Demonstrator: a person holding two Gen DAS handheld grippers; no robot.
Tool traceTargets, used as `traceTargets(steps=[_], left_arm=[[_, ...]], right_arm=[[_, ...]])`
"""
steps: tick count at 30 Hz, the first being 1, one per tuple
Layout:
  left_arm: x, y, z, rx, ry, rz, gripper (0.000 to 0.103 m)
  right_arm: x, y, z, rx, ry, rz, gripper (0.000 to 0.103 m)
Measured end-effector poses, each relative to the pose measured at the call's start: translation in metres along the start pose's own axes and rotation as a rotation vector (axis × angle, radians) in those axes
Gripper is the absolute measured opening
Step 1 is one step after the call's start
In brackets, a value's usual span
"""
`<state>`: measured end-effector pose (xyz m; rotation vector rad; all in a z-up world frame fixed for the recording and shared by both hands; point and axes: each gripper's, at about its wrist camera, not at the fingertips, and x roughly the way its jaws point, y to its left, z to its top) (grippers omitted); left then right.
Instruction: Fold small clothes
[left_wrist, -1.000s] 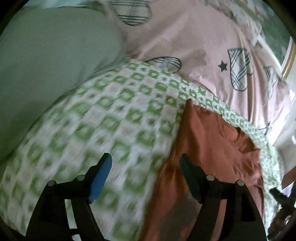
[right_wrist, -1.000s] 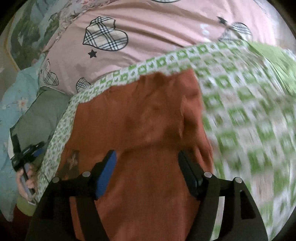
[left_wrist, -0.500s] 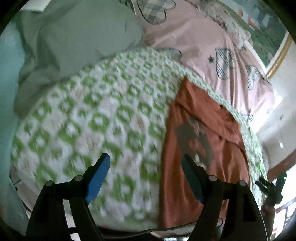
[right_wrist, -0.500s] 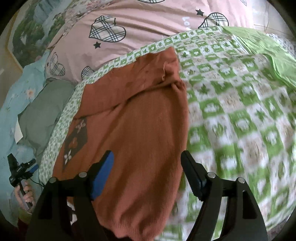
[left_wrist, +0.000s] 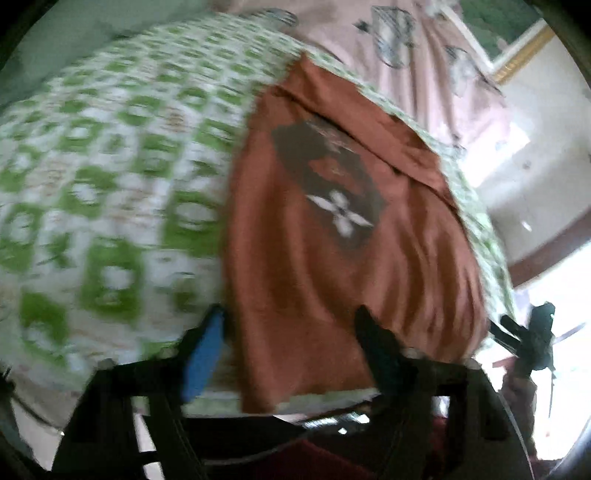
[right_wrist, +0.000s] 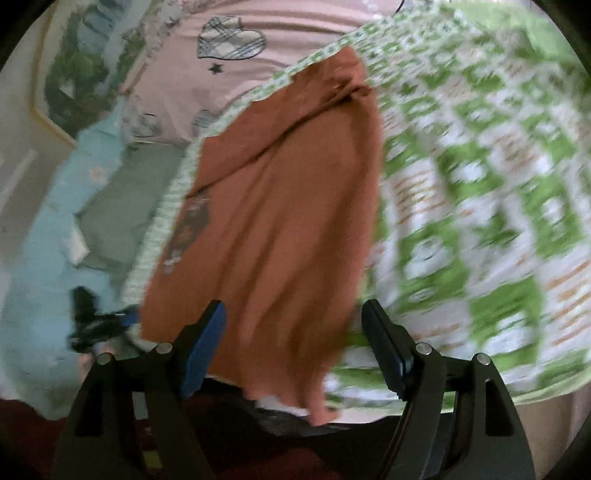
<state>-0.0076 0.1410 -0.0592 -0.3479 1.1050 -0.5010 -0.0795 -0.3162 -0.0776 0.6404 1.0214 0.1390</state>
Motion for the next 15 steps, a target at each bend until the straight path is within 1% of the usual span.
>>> traceTargets(steps=[1,3,4,7,10,11,12,13,14,15], left_arm=[[0.004,-0.004,0.0,0.023,0.018,-0.006,0.051],[0.012,-0.013,-0.003,0.087,0.029,0.058,0.046],[0.012,-0.014,-0.004,0.104,0.033,0.07,0.046],[0.009,-0.008,-0.006,0.096,0.046,0.039,0.048],[0.003,0.006,-0.008,0.07,0.054,-0.022,0.047],[0.003,0.008,-0.008,0.071,0.055,-0.032,0.046],[0.004,0.008,-0.008,0.075,0.054,-0.036,0.046],[0.005,0.008,-0.009,0.078,0.053,-0.038,0.045],[0.006,0.008,-0.009,0.086,0.05,-0.037,0.045],[0.006,0.006,-0.009,0.097,0.048,-0.035,0.045]], right_arm=[[0.001,0.001,-0.002,-0.004,0.001,0.021,0.076],[0.003,0.003,-0.006,-0.022,0.003,0.037,0.075],[0.002,0.003,-0.007,-0.026,0.004,0.049,0.075],[-0.002,-0.001,-0.016,-0.028,0.016,0.089,0.069],[0.0,-0.009,-0.026,0.0,0.033,0.158,0.06],[0.003,-0.011,-0.029,0.012,0.042,0.178,0.055],[0.01,-0.014,-0.034,0.027,0.062,0.205,0.053],[0.015,-0.014,-0.037,0.028,0.068,0.213,0.051],[0.018,-0.013,-0.039,0.027,0.063,0.216,0.05],[0.02,-0.014,-0.042,0.037,0.047,0.237,0.049]])
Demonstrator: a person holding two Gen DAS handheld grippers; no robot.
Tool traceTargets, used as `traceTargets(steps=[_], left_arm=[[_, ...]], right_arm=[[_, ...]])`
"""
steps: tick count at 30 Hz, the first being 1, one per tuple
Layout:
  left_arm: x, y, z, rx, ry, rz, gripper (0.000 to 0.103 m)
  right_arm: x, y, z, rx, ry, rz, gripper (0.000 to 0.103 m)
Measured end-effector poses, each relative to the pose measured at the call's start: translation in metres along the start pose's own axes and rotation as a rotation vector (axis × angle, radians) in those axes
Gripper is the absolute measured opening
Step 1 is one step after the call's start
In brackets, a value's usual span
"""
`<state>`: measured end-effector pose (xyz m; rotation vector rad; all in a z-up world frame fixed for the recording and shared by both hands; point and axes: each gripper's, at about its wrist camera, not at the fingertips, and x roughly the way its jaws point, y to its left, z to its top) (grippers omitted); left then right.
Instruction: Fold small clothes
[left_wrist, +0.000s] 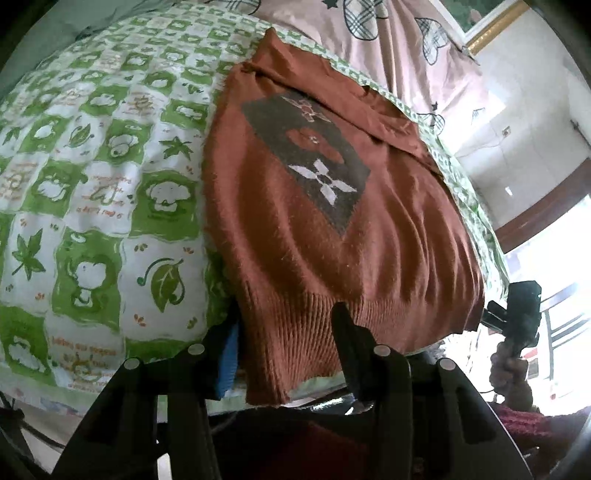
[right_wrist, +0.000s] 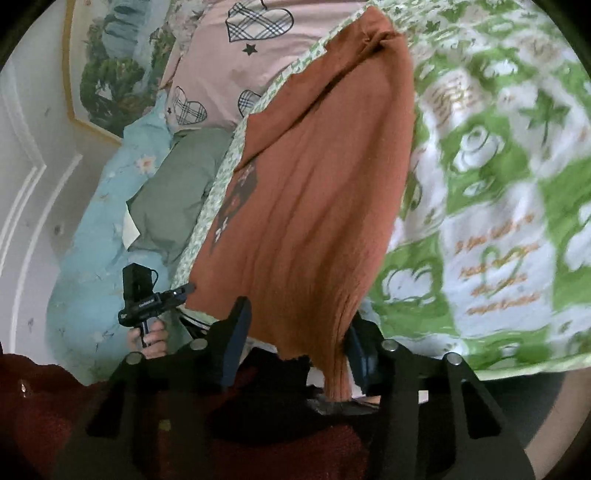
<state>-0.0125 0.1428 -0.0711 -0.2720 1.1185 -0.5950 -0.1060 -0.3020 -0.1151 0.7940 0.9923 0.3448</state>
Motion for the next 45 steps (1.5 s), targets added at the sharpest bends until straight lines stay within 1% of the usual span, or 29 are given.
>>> traceTargets(steps=[1,2,3,4,5,6,7,8,10,13,17,19,21,23,26,31,33,36,39,41,43,45], left_arm=[[0.001,-0.002,0.001,0.009,0.0,0.002,0.044],[0.002,-0.003,0.001,0.019,0.001,0.002,0.042],[0.003,-0.003,0.001,0.022,0.0,0.004,0.037],[0.003,-0.002,0.002,0.023,-0.002,0.006,0.027],[0.003,0.0,0.002,0.023,-0.005,0.014,0.023],[0.003,0.003,0.002,0.014,-0.004,0.017,0.013],[0.001,0.007,0.002,-0.001,-0.008,0.006,0.009],[-0.001,0.008,0.001,-0.018,-0.014,-0.002,0.008],[-0.009,0.006,0.001,-0.041,-0.04,-0.018,0.007],[-0.026,-0.002,0.004,-0.043,-0.127,-0.055,0.006],[-0.042,-0.01,0.017,-0.067,-0.222,-0.074,0.006],[-0.049,-0.015,0.031,-0.082,-0.278,-0.092,0.006],[-0.052,-0.022,0.045,-0.082,-0.317,-0.095,0.006],[-0.055,-0.032,0.062,-0.068,-0.361,-0.101,0.006],[-0.054,-0.04,0.089,-0.045,-0.402,-0.114,0.006],[-0.045,-0.047,0.142,-0.005,-0.441,-0.06,0.006],[-0.035,-0.049,0.172,0.0,-0.455,-0.026,0.006],[-0.018,-0.049,0.214,0.005,-0.466,0.026,0.006],[0.005,-0.048,0.259,-0.003,-0.469,0.061,0.006],[0.02,-0.047,0.28,-0.005,-0.459,0.068,0.006],[0.04,-0.046,0.305,0.005,-0.445,0.094,0.006],[0.056,-0.045,0.322,0.009,-0.433,0.11,0.006]], right_arm=[[0.0,-0.001,0.0,0.009,-0.012,0.013,0.048],[0.0,-0.002,0.0,0.016,-0.021,0.018,0.04],[-0.002,-0.003,0.001,0.019,-0.03,0.022,0.025],[-0.002,-0.004,0.001,0.022,-0.032,0.022,0.018],[-0.003,-0.004,0.003,0.027,-0.032,0.024,0.009],[-0.003,-0.004,0.004,0.028,-0.029,0.023,0.009],[-0.003,-0.001,0.005,0.019,-0.023,0.017,0.009],[-0.004,0.002,0.006,0.012,-0.023,0.015,0.009],[-0.011,0.013,0.011,-0.005,-0.056,0.055,0.008],[-0.022,0.026,0.024,-0.035,-0.113,0.092,0.008],[-0.029,0.036,0.042,-0.05,-0.167,0.1,0.008],[-0.032,0.041,0.052,-0.059,-0.199,0.104,0.008],[-0.031,0.047,0.064,-0.069,-0.225,0.101,0.008],[-0.034,0.046,0.075,-0.073,-0.245,0.104,0.008],[-0.035,0.048,0.098,-0.085,-0.281,0.095,0.008],[-0.032,0.044,0.156,-0.089,-0.344,0.044,0.008],[-0.028,0.042,0.18,-0.09,-0.36,0.012,0.008],[-0.015,0.031,0.227,-0.068,-0.371,-0.058,0.008],[0.003,0.016,0.271,-0.04,-0.365,-0.094,0.008],[0.013,0.008,0.291,-0.032,-0.363,-0.126,0.008],[0.024,-0.002,0.313,-0.018,-0.356,-0.148,0.008],[0.036,-0.015,0.331,-0.004,-0.343,-0.181,0.008]])
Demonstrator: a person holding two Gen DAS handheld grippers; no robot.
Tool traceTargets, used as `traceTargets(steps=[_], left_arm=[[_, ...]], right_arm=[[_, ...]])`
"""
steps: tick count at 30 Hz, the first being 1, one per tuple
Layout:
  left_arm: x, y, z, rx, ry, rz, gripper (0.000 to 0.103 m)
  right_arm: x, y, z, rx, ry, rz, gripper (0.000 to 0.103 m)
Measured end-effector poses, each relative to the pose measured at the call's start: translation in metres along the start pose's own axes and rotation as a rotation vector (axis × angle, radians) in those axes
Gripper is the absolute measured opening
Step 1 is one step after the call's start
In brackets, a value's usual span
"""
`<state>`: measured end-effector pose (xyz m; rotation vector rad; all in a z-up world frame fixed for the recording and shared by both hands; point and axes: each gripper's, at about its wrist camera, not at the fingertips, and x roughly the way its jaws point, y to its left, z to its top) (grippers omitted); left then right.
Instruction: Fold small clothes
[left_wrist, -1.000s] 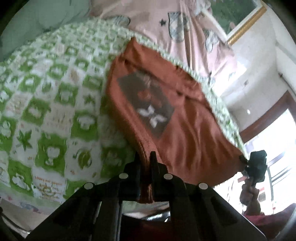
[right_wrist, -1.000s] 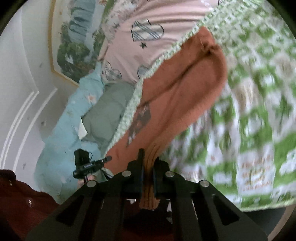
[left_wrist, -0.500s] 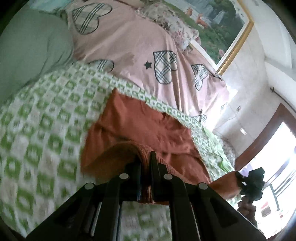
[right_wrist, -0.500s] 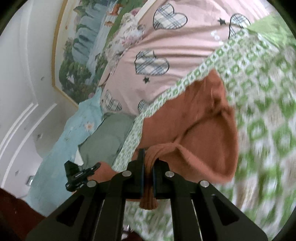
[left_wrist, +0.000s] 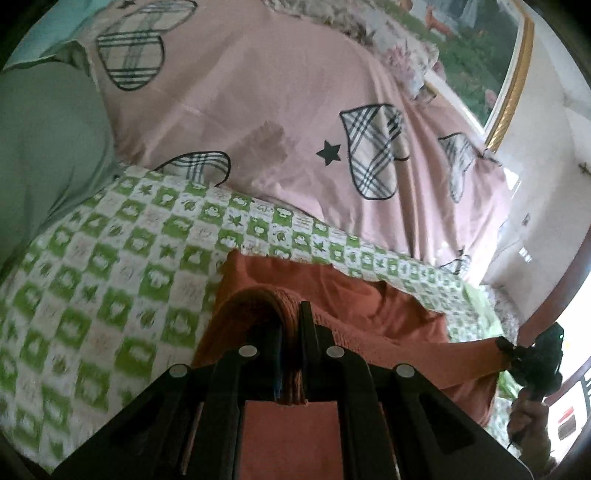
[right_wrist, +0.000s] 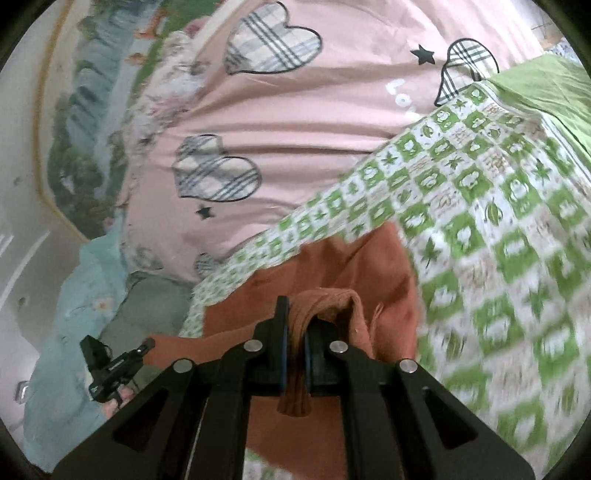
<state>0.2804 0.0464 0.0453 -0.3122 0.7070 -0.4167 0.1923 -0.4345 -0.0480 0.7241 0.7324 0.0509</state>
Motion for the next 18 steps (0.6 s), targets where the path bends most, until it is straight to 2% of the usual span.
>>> traceTargets(steps=[4,10,12,14,15,16,18], left_arm=[[0.045,0.01,0.003,-0.008,0.056,0.036,0.006],[0.113,0.042,-0.01,-0.06,0.181,0.099,0.009],[0.117,0.049,-0.014,-0.085,0.201,0.1,0.013],[0.108,0.054,-0.019,-0.118,0.195,0.078,0.026],[0.099,0.053,-0.024,-0.119,0.186,0.074,0.038],[0.091,0.049,-0.027,-0.109,0.18,0.079,0.042],[0.073,0.035,-0.041,-0.066,0.185,0.054,0.042]], right_arm=[[0.036,-0.025,0.011,0.039,0.051,-0.052,0.008],[0.079,-0.054,0.003,0.081,0.142,-0.152,0.008],[0.073,-0.06,0.001,0.135,0.133,-0.134,0.009],[0.059,-0.056,0.0,0.14,0.095,-0.118,0.011],[0.044,-0.047,-0.001,0.113,0.053,-0.121,0.015],[0.036,-0.04,-0.002,0.093,0.032,-0.132,0.017],[0.017,-0.021,-0.01,0.026,-0.01,-0.136,0.019]])
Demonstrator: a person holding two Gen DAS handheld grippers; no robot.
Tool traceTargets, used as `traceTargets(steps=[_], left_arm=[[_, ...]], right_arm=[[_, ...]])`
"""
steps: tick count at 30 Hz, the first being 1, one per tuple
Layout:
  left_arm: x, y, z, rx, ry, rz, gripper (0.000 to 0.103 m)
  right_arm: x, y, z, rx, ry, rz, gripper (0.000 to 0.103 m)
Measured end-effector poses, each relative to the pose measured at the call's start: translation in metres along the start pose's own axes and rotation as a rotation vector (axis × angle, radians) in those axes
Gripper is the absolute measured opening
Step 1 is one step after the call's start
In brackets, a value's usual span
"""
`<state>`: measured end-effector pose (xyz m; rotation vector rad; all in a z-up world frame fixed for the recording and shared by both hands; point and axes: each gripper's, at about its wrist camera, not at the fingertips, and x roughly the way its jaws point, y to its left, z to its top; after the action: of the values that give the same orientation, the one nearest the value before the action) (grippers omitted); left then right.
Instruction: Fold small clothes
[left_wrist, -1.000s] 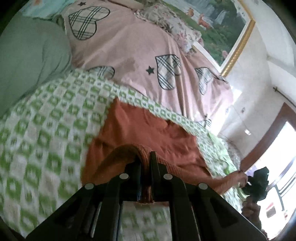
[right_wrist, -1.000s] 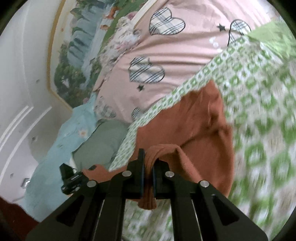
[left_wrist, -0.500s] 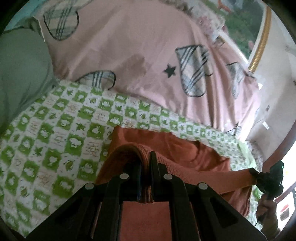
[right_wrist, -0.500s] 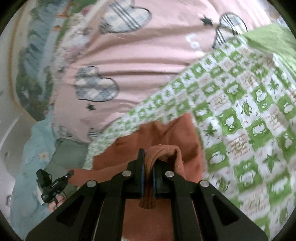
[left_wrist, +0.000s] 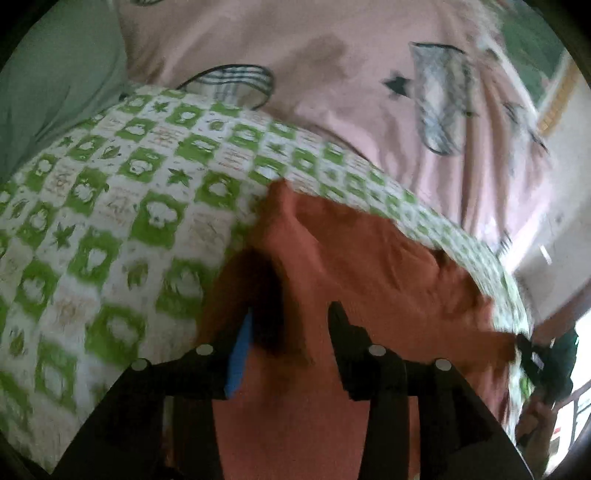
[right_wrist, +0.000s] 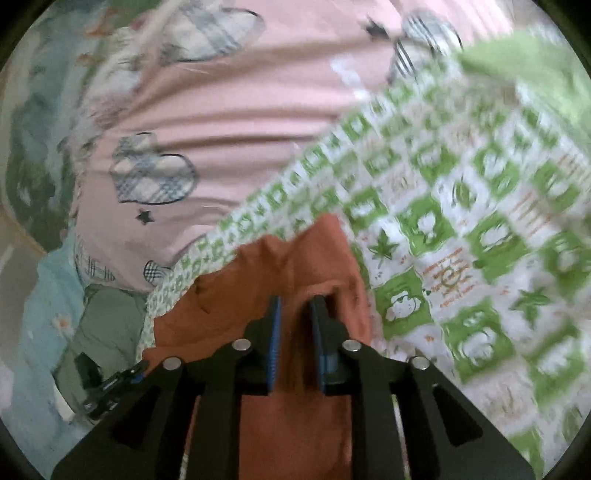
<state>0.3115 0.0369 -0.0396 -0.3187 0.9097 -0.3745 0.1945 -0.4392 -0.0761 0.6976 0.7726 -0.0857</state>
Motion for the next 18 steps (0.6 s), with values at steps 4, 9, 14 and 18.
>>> traceTargets(steps=[4,9,14,18], left_arm=[[0.001,-0.036,-0.04,0.096,0.105,-0.101,0.042],[0.033,-0.066,-0.05,0.222,0.165,-0.04,0.042],[0.06,-0.048,0.0,0.152,0.136,0.03,0.041],[0.064,-0.018,0.049,0.021,0.05,0.101,0.048]], right_arm=[[0.014,0.052,-0.039,-0.225,0.189,0.112,0.019],[0.071,0.073,-0.069,-0.414,0.403,0.003,0.016],[0.084,0.059,-0.024,-0.398,0.298,-0.086,0.014],[0.076,0.04,0.024,-0.284,0.115,-0.237,0.017]])
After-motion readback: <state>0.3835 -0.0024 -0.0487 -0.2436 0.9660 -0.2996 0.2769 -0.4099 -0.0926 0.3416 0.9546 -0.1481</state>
